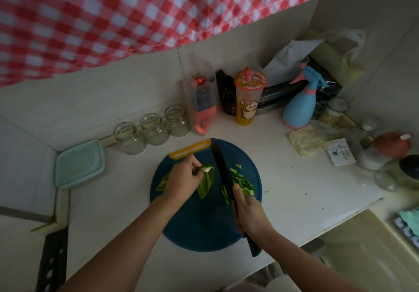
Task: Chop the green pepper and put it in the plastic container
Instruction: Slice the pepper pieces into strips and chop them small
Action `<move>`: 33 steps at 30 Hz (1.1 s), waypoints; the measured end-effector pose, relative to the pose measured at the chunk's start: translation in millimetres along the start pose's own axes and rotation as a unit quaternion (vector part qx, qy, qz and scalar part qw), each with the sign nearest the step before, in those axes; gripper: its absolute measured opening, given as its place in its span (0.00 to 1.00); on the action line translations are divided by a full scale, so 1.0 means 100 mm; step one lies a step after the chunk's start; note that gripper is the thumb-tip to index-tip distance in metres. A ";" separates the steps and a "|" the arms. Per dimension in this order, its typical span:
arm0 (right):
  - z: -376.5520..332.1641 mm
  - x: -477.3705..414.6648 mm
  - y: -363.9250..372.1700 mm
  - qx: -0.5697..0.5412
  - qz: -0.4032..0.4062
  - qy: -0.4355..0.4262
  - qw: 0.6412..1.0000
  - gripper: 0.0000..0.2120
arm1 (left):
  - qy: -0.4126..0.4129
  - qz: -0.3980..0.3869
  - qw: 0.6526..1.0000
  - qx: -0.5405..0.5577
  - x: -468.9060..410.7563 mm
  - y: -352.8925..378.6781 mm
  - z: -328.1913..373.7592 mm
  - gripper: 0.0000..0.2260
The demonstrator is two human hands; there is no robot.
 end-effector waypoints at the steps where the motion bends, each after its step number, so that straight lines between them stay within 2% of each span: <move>1: -0.01 0.01 0.00 0.000 0.001 -0.001 1.000 0.28 | -0.026 -0.024 0.999 0.017 0.01 0.02 -0.03 0.05; 5: -0.05 0.03 0.00 -0.014 0.005 -0.013 1.000 0.25 | -0.097 -0.146 0.984 0.038 0.08 0.15 -0.13 0.04; 8: -0.14 0.02 -0.02 0.045 0.017 -0.041 0.998 0.21 | -0.121 -0.222 0.967 0.041 0.16 0.21 -0.20 0.06; 10: -0.22 0.01 -0.05 0.090 0.035 -0.053 0.994 0.23 | -0.138 -0.275 0.950 0.049 0.25 0.24 -0.21 0.08; 14: -0.35 -0.02 0.00 0.136 0.020 -0.085 0.987 0.21 | -0.139 -0.319 0.937 0.026 0.34 0.24 -0.15 0.10; 16: -0.38 -0.02 0.06 0.126 0.005 -0.095 0.988 0.18 | -0.145 -0.314 0.938 0.016 0.35 0.23 -0.13 0.10; 19: -0.41 0.00 0.10 0.139 0.010 -0.111 0.984 0.18 | -0.178 -0.278 0.942 0.060 0.34 0.19 -0.10 0.06; 21: -0.40 0.00 0.10 0.147 0.026 -0.112 0.982 0.18 | -0.206 -0.253 0.937 0.128 0.36 0.16 -0.06 0.04; 23: -0.38 -0.02 0.06 0.141 0.045 -0.107 0.983 0.16 | -0.226 -0.250 0.912 0.234 0.40 0.15 -0.01 0.08; 25: -0.37 -0.05 0.00 0.121 0.064 -0.100 0.986 0.12 | -0.199 -0.267 0.892 0.306 0.44 0.16 0.06 0.12; 26: -0.37 -0.07 -0.03 0.105 0.073 -0.097 0.987 0.11 | -0.174 -0.271 0.895 0.308 0.44 0.17 0.07 0.15; 30: -0.42 -0.11 -0.03 0.089 0.071 -0.090 0.989 0.11 | -0.100 -0.244 0.930 0.258 0.47 0.24 0.09 0.28; 33: -0.44 -0.18 0.04 0.129 0.053 -0.095 0.986 0.11 | -0.073 -0.190 0.944 0.261 0.45 0.20 0.07 0.28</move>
Point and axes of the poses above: each hand's wrist, its own x-axis away from the middle knuckle, its own y-axis out of the palm, z = x × y, the point moved 8 cm from there along -x, towards the middle knuckle, and after that the axes turned 10 degrees about x, right-handed, at the moved point
